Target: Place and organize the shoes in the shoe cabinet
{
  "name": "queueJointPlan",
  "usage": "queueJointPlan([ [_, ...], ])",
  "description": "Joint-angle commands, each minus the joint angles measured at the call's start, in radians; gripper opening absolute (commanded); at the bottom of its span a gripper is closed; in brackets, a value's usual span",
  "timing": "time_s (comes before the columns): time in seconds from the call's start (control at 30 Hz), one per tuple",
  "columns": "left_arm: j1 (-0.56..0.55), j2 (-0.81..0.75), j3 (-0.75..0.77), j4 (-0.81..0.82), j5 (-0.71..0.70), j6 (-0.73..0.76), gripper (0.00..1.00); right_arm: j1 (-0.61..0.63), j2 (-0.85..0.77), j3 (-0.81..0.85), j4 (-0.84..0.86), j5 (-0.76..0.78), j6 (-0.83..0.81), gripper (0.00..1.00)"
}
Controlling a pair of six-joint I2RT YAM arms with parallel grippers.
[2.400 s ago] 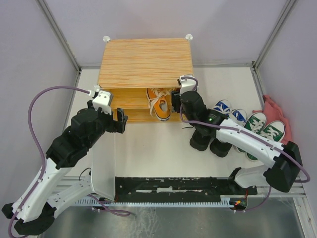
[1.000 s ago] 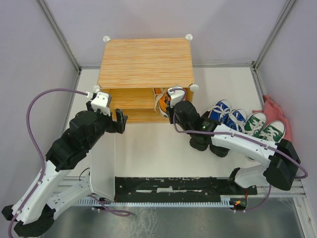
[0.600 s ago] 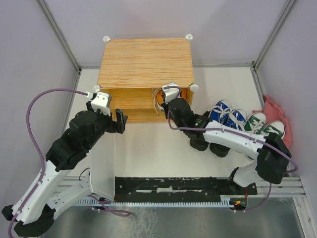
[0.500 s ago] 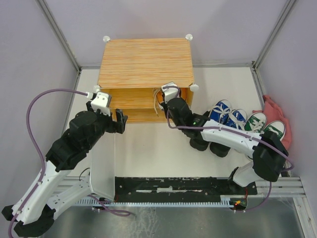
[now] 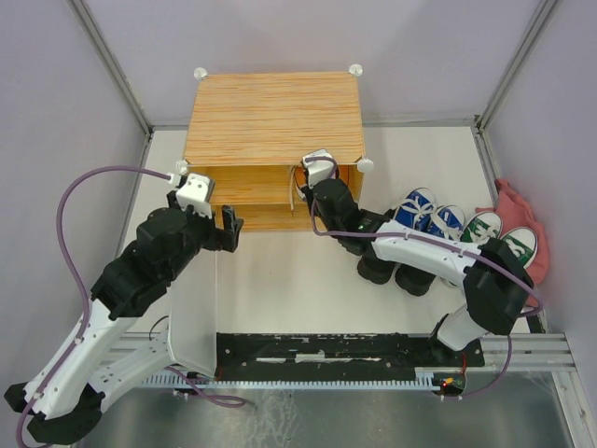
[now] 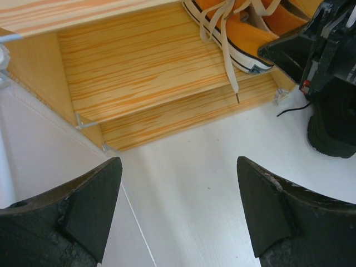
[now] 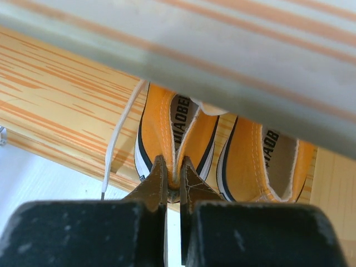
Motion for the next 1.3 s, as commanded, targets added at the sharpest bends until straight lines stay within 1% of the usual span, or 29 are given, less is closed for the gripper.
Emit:
queueJointPlan([
  [0.0, 0.002, 0.007, -0.016, -0.044, -0.029, 0.027, 0.90, -0.019, -0.002, 0.073, 0.153, 0.094, -0.028, 0.02],
  [0.03, 0.002, 0.007, -0.016, -0.043, -0.027, 0.027, 0.90, -0.021, 0.000, 0.070, 0.153, 0.100, -0.027, 0.04],
  [0.07, 0.002, 0.007, -0.017, -0.043, -0.028, 0.028, 0.90, -0.021, 0.000, 0.066, 0.153, 0.103, -0.022, 0.07],
  [0.23, 0.003, 0.004, -0.021, -0.045, -0.024, 0.023, 0.90, -0.021, -0.014, 0.045, 0.153, 0.104, -0.005, 0.35],
  [0.33, 0.002, 0.001, -0.021, -0.045, -0.023, 0.020, 0.90, -0.021, -0.031, 0.041, 0.140, 0.078, 0.005, 0.48],
  [0.47, 0.001, -0.001, -0.016, -0.043, -0.025, 0.021, 0.91, -0.021, -0.082, 0.039, 0.079, 0.024, 0.049, 0.55],
  [0.6, 0.002, 0.005, 0.003, -0.044, -0.023, 0.018, 0.91, -0.013, -0.149, 0.022, -0.001, -0.023, 0.095, 0.56],
  [0.73, 0.002, 0.004, 0.016, -0.043, -0.020, 0.012, 0.94, 0.005, -0.236, -0.021, -0.101, -0.033, 0.146, 0.57],
  [0.77, 0.002, 0.003, 0.018, -0.045, -0.017, 0.010, 0.95, 0.012, -0.259, -0.029, -0.140, -0.030, 0.160, 0.56],
  [0.8, 0.002, 0.002, 0.022, -0.045, -0.016, 0.010, 1.00, 0.016, -0.282, -0.035, -0.191, -0.025, 0.176, 0.57],
  [0.9, 0.002, -0.001, 0.033, -0.049, -0.011, 0.009, 0.99, 0.026, -0.357, -0.049, -0.369, 0.012, 0.221, 0.56],
  [1.03, 0.002, -0.004, 0.049, -0.054, -0.007, 0.009, 0.99, 0.027, -0.476, -0.046, -0.657, 0.131, 0.329, 0.56],
  [1.13, 0.003, -0.005, 0.062, -0.055, 0.008, 0.009, 0.99, 0.027, -0.551, -0.030, -0.892, 0.270, 0.442, 0.57],
  [1.2, 0.003, -0.007, 0.071, -0.054, 0.015, 0.009, 0.99, 0.026, -0.587, -0.017, -1.076, 0.363, 0.555, 0.62],
  [1.23, 0.002, -0.007, 0.078, -0.053, 0.017, 0.010, 0.99, 0.025, -0.601, -0.012, -1.187, 0.395, 0.642, 0.67],
  [1.27, 0.002, -0.006, 0.084, -0.052, 0.022, 0.012, 0.99, 0.021, -0.612, -0.008, -1.248, 0.405, 0.689, 0.75],
])
